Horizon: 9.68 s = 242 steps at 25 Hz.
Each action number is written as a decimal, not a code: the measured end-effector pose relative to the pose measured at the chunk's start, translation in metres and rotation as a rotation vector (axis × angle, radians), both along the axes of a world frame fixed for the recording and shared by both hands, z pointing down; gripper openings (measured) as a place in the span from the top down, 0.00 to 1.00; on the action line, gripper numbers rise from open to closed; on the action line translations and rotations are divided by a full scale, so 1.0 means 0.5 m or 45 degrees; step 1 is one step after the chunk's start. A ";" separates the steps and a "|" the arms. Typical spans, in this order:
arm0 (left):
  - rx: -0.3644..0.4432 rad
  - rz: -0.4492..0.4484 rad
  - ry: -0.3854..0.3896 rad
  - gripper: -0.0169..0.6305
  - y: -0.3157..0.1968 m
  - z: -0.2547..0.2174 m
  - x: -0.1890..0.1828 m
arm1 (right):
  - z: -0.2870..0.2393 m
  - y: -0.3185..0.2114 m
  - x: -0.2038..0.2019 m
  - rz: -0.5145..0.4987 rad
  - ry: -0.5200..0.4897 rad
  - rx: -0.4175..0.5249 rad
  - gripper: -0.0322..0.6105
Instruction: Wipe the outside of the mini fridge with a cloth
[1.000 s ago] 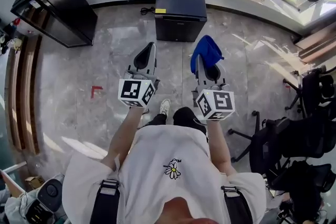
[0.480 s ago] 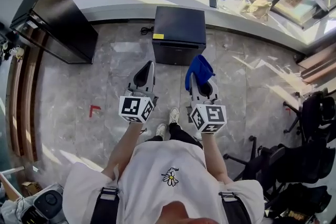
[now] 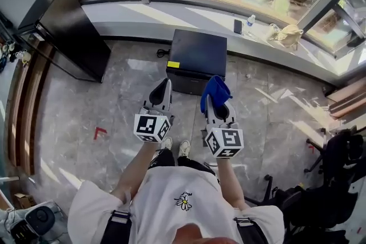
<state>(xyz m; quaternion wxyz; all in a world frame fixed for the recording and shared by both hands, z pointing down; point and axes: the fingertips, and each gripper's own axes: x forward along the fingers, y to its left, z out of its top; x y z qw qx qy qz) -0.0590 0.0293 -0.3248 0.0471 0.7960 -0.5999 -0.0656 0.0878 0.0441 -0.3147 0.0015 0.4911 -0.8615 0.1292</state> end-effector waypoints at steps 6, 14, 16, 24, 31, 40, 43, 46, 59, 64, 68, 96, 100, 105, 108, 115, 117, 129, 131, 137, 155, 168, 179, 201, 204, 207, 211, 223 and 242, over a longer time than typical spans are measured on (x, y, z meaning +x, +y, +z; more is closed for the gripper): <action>0.007 0.010 -0.022 0.97 -0.051 -0.008 -0.016 | 0.005 -0.058 -0.015 0.016 -0.008 -0.007 0.84; -0.026 0.015 -0.024 0.97 -0.138 0.030 -0.051 | 0.008 -0.145 -0.041 0.045 -0.020 0.043 0.84; 0.006 0.036 -0.059 0.97 -0.169 0.057 -0.059 | 0.032 -0.181 -0.053 0.036 -0.011 0.064 0.84; 0.029 -0.052 -0.040 0.97 -0.286 0.469 -0.121 | 0.384 -0.289 -0.064 0.101 -0.041 0.151 0.84; 0.184 -0.093 -0.132 0.97 -0.357 0.901 -0.141 | 0.802 -0.356 -0.054 0.070 0.042 0.308 0.84; 0.248 0.041 -0.165 0.97 -0.405 1.103 -0.065 | 1.058 -0.426 -0.085 0.011 -0.134 0.283 0.84; 0.242 0.039 -0.172 0.97 -0.417 1.122 -0.070 | 1.074 -0.426 -0.107 -0.029 -0.119 0.339 0.84; 0.180 0.033 -0.181 0.97 -0.406 1.172 -0.076 | 1.118 -0.416 -0.130 -0.080 -0.115 0.322 0.84; 0.211 -0.017 -0.163 0.97 -0.425 1.217 -0.164 | 1.104 -0.421 -0.357 -0.365 -0.104 0.444 0.84; 0.169 -0.101 -0.068 0.97 -0.414 1.251 -0.224 | 1.117 -0.435 -0.429 -0.403 -0.056 0.397 0.84; 0.153 -0.146 -0.035 0.97 -0.409 1.269 -0.249 | 1.124 -0.448 -0.482 -0.398 0.030 0.390 0.84; 0.138 0.146 -0.004 0.97 -0.408 1.310 0.011 | 1.128 -0.480 -0.068 0.214 0.175 0.405 0.84; 0.133 0.190 -0.011 0.97 -0.407 1.313 0.046 | 1.126 -0.485 0.010 0.312 0.216 0.401 0.84; 0.125 0.220 -0.012 0.97 -0.409 1.319 0.059 | 1.124 -0.494 0.090 0.425 0.239 0.387 0.84; 0.106 0.225 -0.014 0.97 -0.410 1.332 0.056 | 1.129 -0.496 0.134 0.496 0.253 0.370 0.84; 0.095 0.227 -0.016 0.97 -0.409 1.340 0.056 | 1.134 -0.506 0.229 0.635 0.252 0.337 0.84; 0.094 0.231 -0.025 0.97 -0.408 1.342 0.059 | 1.131 -0.511 0.250 0.657 0.235 0.337 0.84; 0.076 0.208 -0.042 0.97 -0.405 1.355 0.040 | 1.113 -0.515 0.320 0.777 0.257 0.344 0.84; 0.078 0.209 -0.044 0.97 -0.404 1.353 0.040 | 1.113 -0.517 0.325 0.788 0.256 0.339 0.84; 0.076 0.197 -0.045 0.97 -0.389 1.358 0.031 | 1.124 -0.495 0.321 0.805 0.214 0.327 0.84; 0.099 -0.058 0.067 0.97 -0.364 1.335 -0.150 | 1.206 -0.424 -0.293 -0.080 -0.029 0.324 0.84; 0.046 -0.306 0.086 0.97 -0.336 1.370 -0.363 | 1.253 -0.493 -0.477 -0.052 0.097 0.365 0.84; 0.042 -0.123 0.064 0.97 -0.364 1.371 -0.215 | 1.247 -0.482 -0.311 0.082 0.141 0.386 0.84; 0.015 0.107 -0.019 0.97 -0.392 1.405 0.012 | 1.237 -0.492 0.106 0.536 0.258 0.374 0.84; 0.015 0.119 -0.070 0.97 -0.390 1.410 0.024 | 1.243 -0.498 0.144 0.599 0.280 0.354 0.84; 0.013 0.135 -0.086 0.97 -0.389 1.413 0.035 | 1.244 -0.503 0.166 0.639 0.308 0.354 0.84; 0.009 0.138 -0.086 0.97 -0.390 1.416 0.034 | 1.252 -0.507 0.198 0.682 0.307 0.332 0.84; -0.017 0.122 -0.099 0.97 -0.392 1.435 0.016 | 1.249 -0.516 0.310 0.838 0.337 0.298 0.84; -0.012 0.079 -0.024 0.97 -0.393 1.436 -0.028 | 1.262 -0.440 0.071 0.418 0.147 0.378 0.84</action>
